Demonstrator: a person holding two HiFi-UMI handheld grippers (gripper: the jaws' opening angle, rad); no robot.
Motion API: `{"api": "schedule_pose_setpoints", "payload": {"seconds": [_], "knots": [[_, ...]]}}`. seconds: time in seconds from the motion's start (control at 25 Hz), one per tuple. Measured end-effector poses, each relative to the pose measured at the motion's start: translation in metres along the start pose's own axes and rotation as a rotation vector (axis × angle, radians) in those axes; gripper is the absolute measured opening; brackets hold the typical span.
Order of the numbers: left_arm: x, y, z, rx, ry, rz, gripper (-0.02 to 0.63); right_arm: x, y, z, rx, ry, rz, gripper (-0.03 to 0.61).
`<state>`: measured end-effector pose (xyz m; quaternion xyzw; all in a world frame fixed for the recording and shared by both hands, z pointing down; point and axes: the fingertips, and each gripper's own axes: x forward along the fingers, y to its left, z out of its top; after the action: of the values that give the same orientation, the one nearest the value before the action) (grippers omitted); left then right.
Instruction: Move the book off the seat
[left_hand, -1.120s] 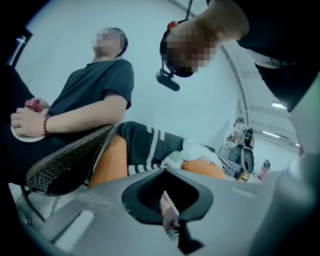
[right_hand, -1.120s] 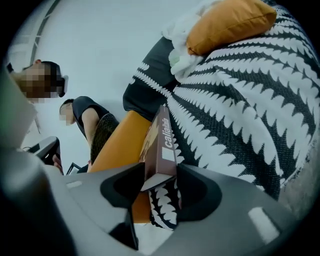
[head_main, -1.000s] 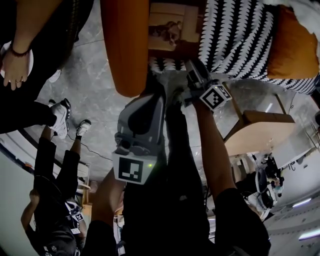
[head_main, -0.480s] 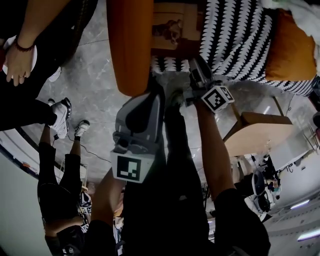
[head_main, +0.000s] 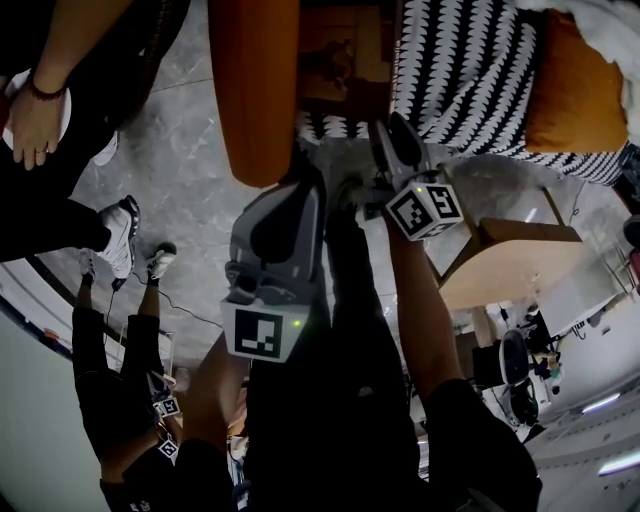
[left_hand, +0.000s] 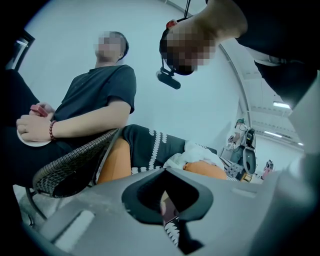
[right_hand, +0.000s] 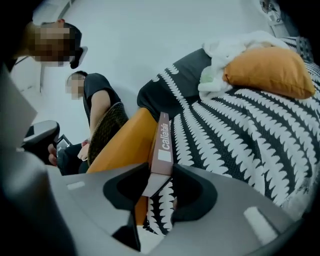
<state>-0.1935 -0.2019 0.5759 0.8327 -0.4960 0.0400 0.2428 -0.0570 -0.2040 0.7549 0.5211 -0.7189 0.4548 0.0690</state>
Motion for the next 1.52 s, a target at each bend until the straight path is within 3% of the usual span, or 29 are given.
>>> {"api": "schedule_pose_setpoints", "payload": {"seconds": [0.84,0.92,1.52], "knots": [[-0.017,0.019,0.002,-0.019,-0.003,0.009,0.006,0.023,0.002,0.003,0.298,-0.03,0.102,0.184],[-0.016,0.021,0.001,-0.021,-0.003,0.014,0.006,0.024,0.002,0.005,0.289,-0.037,0.097,0.156],[-0.017,0.011,0.018,-0.028,-0.04,0.024,0.006,0.015,0.022,0.016,0.144,0.021,-0.058,0.149]]}}
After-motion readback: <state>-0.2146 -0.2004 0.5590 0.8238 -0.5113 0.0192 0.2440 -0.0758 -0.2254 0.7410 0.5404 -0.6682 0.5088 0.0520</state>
